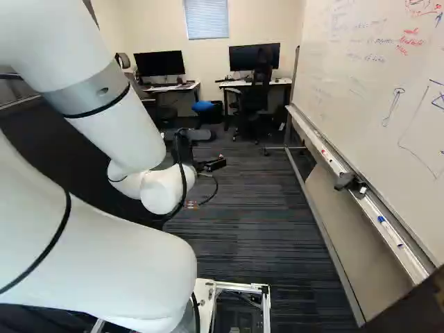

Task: Open the door and move inside

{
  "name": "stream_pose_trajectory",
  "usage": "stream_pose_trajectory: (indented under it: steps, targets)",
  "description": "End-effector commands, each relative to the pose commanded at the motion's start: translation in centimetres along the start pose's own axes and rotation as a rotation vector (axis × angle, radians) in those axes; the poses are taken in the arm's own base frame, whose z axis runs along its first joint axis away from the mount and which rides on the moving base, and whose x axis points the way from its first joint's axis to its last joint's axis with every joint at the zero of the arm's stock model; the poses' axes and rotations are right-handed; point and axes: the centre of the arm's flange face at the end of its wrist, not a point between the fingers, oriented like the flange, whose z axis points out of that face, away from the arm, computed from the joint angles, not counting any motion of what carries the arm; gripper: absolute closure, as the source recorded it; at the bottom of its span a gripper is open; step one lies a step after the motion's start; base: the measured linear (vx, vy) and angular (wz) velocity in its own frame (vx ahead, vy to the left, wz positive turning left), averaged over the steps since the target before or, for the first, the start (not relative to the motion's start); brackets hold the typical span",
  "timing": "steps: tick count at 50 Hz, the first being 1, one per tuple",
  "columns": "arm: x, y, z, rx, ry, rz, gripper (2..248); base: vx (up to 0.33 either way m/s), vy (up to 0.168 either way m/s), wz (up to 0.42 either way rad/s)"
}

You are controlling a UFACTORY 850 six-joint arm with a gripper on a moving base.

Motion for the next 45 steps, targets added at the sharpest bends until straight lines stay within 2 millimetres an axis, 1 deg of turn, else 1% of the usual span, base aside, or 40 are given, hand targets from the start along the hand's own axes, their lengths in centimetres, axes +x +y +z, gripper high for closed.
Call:
stream_pose_trajectory:
  steps: [12,45]
  targets:
    - [0.0,0.0,0.0,0.0,0.0,0.0,3,0.174,0.027,0.114]
    - [0.0,0.0,0.0,0.0,0.0,0.0,3,0.166,0.007,0.01]
